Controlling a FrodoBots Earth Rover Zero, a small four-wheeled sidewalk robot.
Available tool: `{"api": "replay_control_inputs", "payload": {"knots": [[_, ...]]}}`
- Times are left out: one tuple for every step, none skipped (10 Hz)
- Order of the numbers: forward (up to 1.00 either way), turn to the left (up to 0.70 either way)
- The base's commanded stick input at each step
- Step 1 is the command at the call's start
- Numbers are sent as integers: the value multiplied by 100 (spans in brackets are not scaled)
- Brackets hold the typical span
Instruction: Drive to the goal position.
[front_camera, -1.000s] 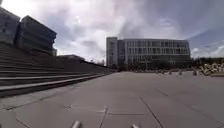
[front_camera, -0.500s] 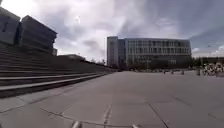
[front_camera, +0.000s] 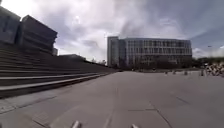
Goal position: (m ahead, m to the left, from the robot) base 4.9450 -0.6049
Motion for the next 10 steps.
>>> {"api": "replay_control_inputs", "payload": {"knots": [[70,0],[70,0],[70,-7],[70,-3],[70,0],[70,0],[70,0],[70,0],[70,-14],[70,-30]]}}
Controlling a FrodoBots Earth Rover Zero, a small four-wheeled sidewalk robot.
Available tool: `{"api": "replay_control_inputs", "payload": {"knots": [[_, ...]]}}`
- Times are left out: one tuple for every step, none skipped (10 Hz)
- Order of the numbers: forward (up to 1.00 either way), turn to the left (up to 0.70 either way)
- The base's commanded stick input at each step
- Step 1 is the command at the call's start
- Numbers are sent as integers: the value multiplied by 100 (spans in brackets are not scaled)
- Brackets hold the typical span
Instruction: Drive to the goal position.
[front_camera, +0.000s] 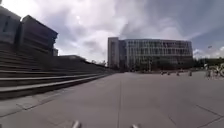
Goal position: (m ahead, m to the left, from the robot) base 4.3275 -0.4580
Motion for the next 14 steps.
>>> {"api": "replay_control_inputs", "payload": {"knots": [[70,0],[70,0],[70,0],[70,0],[70,0],[70,0],[70,0],[70,0],[70,0],[70,0],[70,-19],[70,-2],[70,0],[70,-8]]}}
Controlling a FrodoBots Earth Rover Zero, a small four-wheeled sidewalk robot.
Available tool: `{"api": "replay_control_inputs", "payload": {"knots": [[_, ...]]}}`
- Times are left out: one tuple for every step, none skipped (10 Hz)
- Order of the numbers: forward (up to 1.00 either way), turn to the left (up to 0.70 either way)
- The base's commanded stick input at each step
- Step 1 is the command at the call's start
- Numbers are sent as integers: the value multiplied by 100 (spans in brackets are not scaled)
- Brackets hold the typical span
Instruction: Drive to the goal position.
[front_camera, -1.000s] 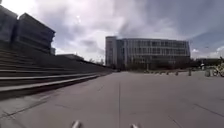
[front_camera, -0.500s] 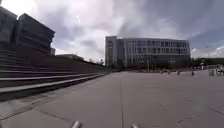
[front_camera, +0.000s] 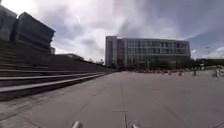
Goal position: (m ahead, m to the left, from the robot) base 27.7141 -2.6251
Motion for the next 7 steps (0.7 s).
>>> {"api": "replay_control_inputs", "payload": {"knots": [[70,-27],[70,-33],[70,-33],[70,0],[70,0],[70,0],[70,0]]}}
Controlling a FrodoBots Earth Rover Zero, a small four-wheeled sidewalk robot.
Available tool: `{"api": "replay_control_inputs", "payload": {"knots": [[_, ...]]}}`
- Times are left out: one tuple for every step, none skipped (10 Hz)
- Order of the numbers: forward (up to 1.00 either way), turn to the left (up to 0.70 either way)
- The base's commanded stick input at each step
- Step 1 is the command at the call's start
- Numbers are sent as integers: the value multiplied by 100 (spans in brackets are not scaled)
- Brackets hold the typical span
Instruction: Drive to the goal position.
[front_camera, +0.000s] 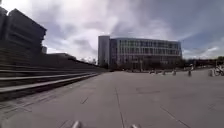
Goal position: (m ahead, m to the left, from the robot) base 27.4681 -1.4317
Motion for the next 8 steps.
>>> {"api": "replay_control_inputs", "payload": {"knots": [[70,0],[70,0],[70,0],[70,0],[70,0],[70,0],[70,0],[70,-8]]}}
